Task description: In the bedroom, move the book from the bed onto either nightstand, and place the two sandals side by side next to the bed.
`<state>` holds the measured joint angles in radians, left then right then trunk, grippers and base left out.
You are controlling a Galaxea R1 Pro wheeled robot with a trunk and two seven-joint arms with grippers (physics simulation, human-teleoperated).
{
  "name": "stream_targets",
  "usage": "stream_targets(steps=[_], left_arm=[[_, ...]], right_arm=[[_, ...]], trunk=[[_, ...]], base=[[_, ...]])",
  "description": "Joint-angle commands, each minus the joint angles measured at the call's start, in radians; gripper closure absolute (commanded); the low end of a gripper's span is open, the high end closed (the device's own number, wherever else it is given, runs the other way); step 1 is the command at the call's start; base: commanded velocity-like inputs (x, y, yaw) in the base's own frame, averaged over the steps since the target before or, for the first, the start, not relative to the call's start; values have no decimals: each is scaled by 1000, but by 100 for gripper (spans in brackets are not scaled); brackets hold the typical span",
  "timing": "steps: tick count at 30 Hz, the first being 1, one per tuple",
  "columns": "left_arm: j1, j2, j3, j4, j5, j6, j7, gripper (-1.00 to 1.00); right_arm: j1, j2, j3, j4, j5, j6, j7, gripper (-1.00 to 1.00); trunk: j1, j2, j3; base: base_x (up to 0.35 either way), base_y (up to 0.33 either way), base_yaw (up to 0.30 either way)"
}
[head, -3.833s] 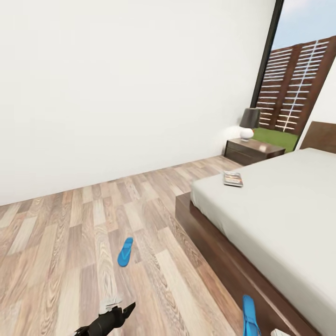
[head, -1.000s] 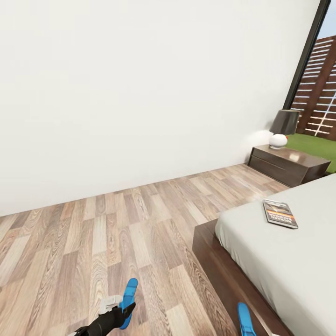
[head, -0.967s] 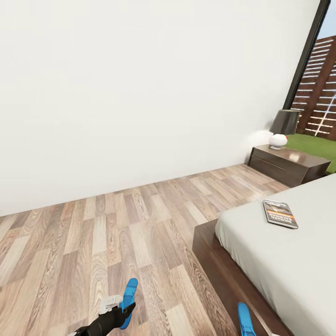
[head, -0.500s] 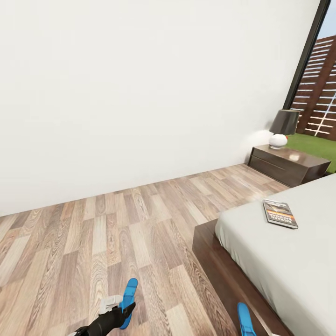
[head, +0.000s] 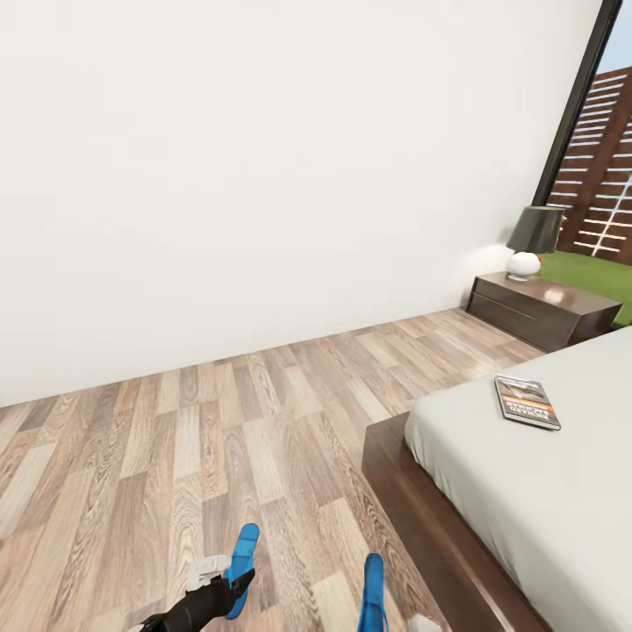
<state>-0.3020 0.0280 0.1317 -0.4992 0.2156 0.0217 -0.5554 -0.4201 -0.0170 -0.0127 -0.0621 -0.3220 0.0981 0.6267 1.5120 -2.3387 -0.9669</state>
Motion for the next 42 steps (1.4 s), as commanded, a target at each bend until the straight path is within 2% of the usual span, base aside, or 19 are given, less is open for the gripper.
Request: stream_targets(steps=[1,2,4,8,11,13,16,17,19,20,21,22,24,25,26,28,30,33,42], left_arm=[[0,0,3,1,5,3,-6,-100],[0,1,4,1,6,3,-6,-100],[0,1,4,0,5,3,-6,-100],[0,1,5,-4,5,3,-9,-100],[-2,3,4,-61,5,12,-10,-100],[-5,1,4,-110,4,42,-7,-100],[-17,3,3,-221,2,162,6,-100],[-32,4,3,-282,1,229,23,-100],[-82,5,2,-398,-1,365,90,-100],[-94,5,2,-419,-1,395,114,-100],[-128,3,-1,-457,-4,462,205,-100],[-137,2,-2,-464,-4,476,241,-100],[-159,-8,-22,-469,-9,510,394,-100],[-165,-17,-42,-458,-11,517,461,-100],[-167,-22,-54,-449,-12,517,489,-100],[-172,-33,-121,-395,-14,495,557,-100],[-174,-37,-190,-334,-15,440,587,-100],[-175,-40,-255,-267,-16,375,607,-100],[-175,-40,-264,-254,-15,367,612,-100]], right_arm=[[-1,21,-4,-7,-8,11,1,100],[-1,49,-4,-32,-8,13,1,100],[-2,61,-4,-79,-9,14,2,100],[-4,70,-4,-233,-10,19,2,100],[-6,76,-4,-269,-10,20,2,100],[-6,80,-4,-272,-10,20,1,100],[-6,84,-4,-274,-9,19,1,100],[-6,84,-4,-275,-9,20,1,100],[-6,84,-4,-275,-9,20,2,100],[-6,84,-4,-275,-9,20,2,100],[-6,84,-4,-275,-9,20,2,100],[-6,84,-4,-275,-9,20,2,100],[-6,85,-4,-275,-9,20,2,100],[-6,85,-4,-275,-9,20,2,100],[-6,85,-4,-275,-9,20,2,100],[-6,85,-4,-275,-9,20,2,100],[-6,85,-4,-275,-10,20,2,100],[-6,85,-4,-275,-9,20,3,100],[-6,85,-4,-275,-10,20,3,100]], trunk=[[0,0,-1],[0,0,-1],[0,0,-1],[0,0,-1],[0,0,-1],[0,0,-1],[0,0,-1],[0,0,-1],[0,0,-1],[0,0,-1],[0,0,-1],[0,0,-1],[0,0,-1],[0,0,-1],[0,0,-1],[0,0,-1],[0,0,-1],[0,0,-1],[7,-14,-7]], base=[[0,0,0],[0,0,0],[0,0,0],[0,0,0],[0,0,0],[0,0,0],[0,0,0],[0,0,0],[0,0,0],[0,0,0],[0,0,0],[0,0,0],[0,0,0],[0,0,0],[0,0,0],[0,0,0],[0,0,0],[0,0,0],[0,0,0]])
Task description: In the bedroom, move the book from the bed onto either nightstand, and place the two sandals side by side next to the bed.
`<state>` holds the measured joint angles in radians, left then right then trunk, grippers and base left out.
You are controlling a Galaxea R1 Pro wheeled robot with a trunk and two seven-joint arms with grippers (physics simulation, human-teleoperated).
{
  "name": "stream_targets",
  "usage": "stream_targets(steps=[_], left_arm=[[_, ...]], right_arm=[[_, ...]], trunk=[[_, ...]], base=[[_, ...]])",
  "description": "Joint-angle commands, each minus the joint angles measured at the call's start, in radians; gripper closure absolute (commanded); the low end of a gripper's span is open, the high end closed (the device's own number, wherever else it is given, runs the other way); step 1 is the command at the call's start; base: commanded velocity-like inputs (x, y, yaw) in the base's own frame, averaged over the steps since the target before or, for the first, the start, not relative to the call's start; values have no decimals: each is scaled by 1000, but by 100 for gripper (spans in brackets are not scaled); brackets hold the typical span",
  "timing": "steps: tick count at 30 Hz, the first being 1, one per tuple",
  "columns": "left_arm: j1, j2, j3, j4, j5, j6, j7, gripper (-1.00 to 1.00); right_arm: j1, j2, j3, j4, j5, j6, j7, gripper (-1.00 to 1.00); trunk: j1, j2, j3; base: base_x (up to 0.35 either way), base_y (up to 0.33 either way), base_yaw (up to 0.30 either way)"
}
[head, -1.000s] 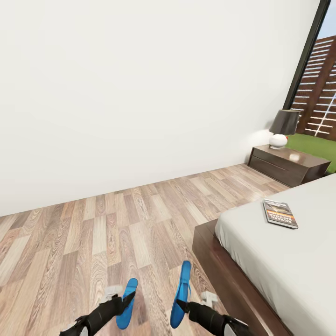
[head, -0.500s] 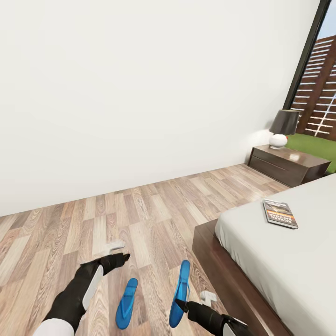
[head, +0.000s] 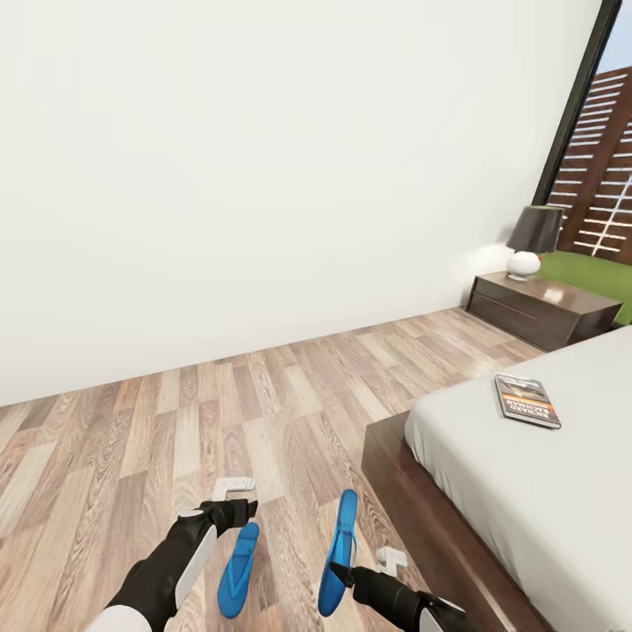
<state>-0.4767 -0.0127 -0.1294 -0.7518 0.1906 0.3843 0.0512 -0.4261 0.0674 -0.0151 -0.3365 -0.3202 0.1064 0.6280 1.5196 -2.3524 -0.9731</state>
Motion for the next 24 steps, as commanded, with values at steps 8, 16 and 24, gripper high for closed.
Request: stream_targets(steps=[8,16,24], left_arm=[[0,0,-4,-2,10,7,8,-100],[0,0,-2,-3,10,11,9,-100],[0,0,-2,-3,10,11,9,-100]], right_arm=[[0,0,-3,-1,-13,12,2,100],[0,0,-3,-1,-13,12,3,100],[0,0,-3,-1,-13,11,4,100]], trunk=[[31,-57,-26],[61,-113,-51],[82,-148,-78]], base=[[0,0,0],[0,0,0],[0,0,0]])
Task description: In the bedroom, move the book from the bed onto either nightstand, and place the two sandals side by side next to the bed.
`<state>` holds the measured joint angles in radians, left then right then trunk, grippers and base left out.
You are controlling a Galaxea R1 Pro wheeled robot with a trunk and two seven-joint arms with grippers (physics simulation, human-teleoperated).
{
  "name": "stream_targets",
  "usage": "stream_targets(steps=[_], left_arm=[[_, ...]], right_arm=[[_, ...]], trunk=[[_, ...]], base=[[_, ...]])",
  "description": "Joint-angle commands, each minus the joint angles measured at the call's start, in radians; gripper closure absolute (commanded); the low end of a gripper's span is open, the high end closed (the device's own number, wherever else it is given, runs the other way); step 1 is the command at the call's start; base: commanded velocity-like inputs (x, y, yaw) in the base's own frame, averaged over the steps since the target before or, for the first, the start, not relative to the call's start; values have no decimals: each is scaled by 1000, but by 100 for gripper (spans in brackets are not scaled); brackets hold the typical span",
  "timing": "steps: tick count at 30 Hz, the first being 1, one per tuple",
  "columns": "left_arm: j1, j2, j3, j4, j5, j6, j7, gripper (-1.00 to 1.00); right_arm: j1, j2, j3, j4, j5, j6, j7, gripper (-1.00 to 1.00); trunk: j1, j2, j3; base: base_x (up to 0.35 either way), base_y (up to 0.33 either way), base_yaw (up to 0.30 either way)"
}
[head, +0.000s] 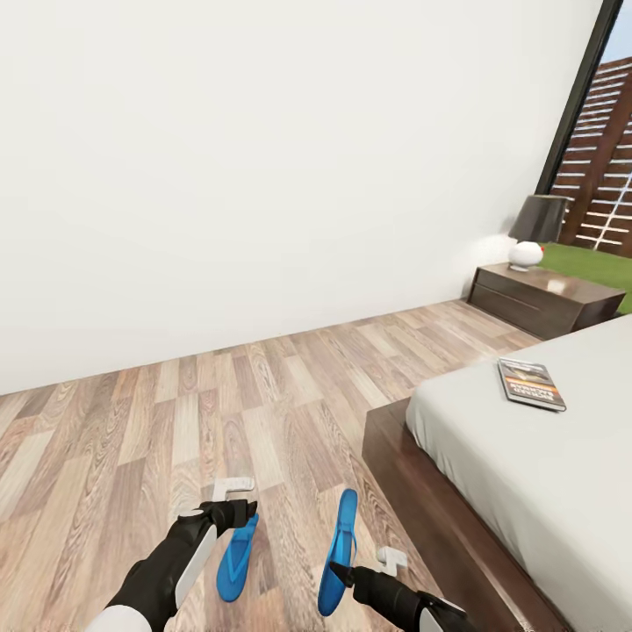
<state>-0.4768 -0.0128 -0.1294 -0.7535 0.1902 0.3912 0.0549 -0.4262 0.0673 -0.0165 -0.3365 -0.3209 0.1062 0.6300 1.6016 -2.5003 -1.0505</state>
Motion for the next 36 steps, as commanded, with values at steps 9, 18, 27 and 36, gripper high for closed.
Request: stream_targets(steps=[9,18,27,36], left_arm=[[-5,-5,3,-8,16,9,7,-100],[24,-15,13,-20,43,9,6,-100],[30,-14,14,-20,69,9,6,-100],[30,-13,16,-20,69,9,7,-100]], right_arm=[[-6,5,-7,-8,-16,15,4,100],[-32,3,-16,-20,-20,15,-47,100],[-32,3,-16,-20,-20,15,-100,100],[-32,3,-15,-20,-20,15,-154,100]], trunk=[[3,-2,-32],[4,-3,-40],[8,-5,-74],[12,-7,-109]], base=[[0,0,0],[0,0,0],[0,0,0],[0,0,0]])
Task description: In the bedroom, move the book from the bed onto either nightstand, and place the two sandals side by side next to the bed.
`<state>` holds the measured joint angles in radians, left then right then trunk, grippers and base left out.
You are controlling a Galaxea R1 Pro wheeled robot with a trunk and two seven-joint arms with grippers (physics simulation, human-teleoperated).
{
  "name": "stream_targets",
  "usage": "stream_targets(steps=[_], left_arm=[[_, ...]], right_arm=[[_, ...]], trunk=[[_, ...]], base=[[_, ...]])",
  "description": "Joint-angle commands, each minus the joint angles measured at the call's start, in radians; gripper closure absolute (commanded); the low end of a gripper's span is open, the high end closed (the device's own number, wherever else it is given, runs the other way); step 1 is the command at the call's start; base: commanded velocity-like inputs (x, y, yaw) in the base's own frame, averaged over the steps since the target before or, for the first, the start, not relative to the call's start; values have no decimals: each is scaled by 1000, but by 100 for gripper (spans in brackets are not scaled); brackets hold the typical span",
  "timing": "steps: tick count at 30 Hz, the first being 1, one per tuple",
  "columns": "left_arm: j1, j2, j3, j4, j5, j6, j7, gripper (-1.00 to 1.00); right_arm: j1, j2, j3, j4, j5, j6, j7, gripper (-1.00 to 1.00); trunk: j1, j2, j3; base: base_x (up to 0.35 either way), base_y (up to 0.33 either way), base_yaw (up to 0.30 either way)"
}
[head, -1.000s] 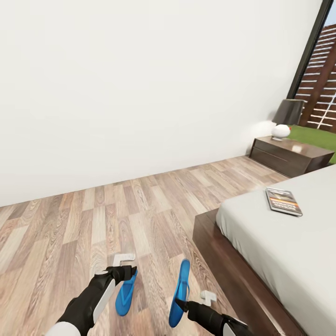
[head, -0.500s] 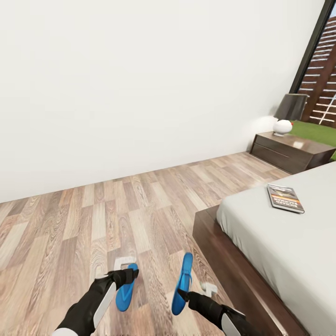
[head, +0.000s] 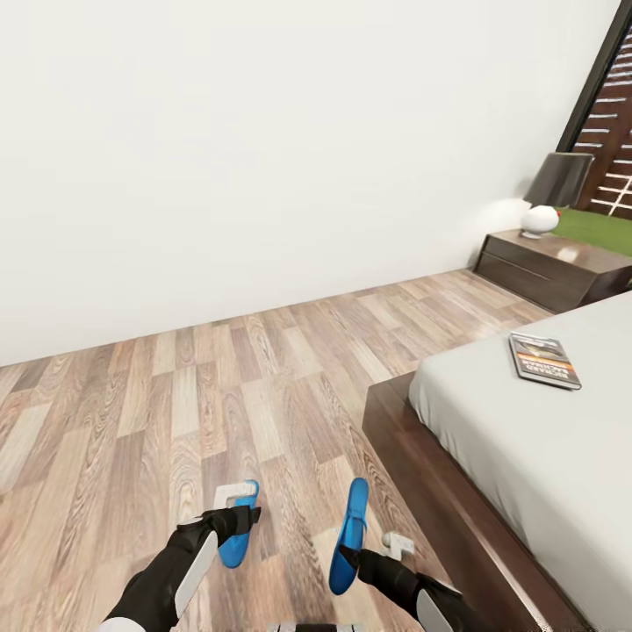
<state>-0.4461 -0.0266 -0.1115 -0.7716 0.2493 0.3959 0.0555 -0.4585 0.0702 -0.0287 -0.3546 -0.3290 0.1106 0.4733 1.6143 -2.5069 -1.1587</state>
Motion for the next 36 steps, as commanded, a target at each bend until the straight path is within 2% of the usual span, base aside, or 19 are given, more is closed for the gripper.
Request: stream_targets(steps=[1,2,3,7,9,12,15,17,19,21,30,36], left_arm=[[0,0,-2,-2,10,4,6,-100],[0,0,-2,-2,10,4,6,-100],[0,0,-2,-2,11,4,6,-100],[0,1,-2,-2,11,4,6,-100],[0,2,-2,-2,11,4,6,-100],[0,2,-2,-2,12,4,6,-100],[0,2,-2,-2,12,4,6,-100],[0,2,-2,-2,12,4,6,-100],[0,2,-2,-2,13,4,6,-100],[0,2,-2,-2,13,4,6,-100],[0,2,-2,-2,12,4,6,-100],[0,2,-1,-2,13,4,6,-100]], right_arm=[[0,0,-3,-2,-12,11,-3,100],[0,0,-2,-3,-12,11,-9,100],[0,0,-3,-6,-12,11,-255,100],[0,3,-2,-32,-12,13,-256,100],[0,4,0,-86,-12,18,-255,100],[0,5,4,-207,-12,70,-254,100],[0,6,5,-260,-13,121,-252,100],[0,5,6,-272,-13,134,-221,100],[0,6,6,-277,-13,147,-147,100],[0,6,6,-278,-12,168,-114,100],[0,6,6,-277,-12,182,-98,100],[0,8,6,-276,-12,182,-99,100]], trunk=[[0,-1,-5],[1,-1,-9],[1,-1,-13],[3,-2,-28],[4,-2,-36],[5,-3,-47],[6,-4,-55],[6,-4,-55],[6,-4,-55],[6,-4,-55],[6,-4,-55],[6,-4,-55]], base=[[0,0,0],[0,0,0],[0,0,0],[0,0,0],[0,0,0],[0,0,0],[0,0,0],[0,0,0],[0,0,0],[0,0,0],[1,0,0],[167,0,0]])
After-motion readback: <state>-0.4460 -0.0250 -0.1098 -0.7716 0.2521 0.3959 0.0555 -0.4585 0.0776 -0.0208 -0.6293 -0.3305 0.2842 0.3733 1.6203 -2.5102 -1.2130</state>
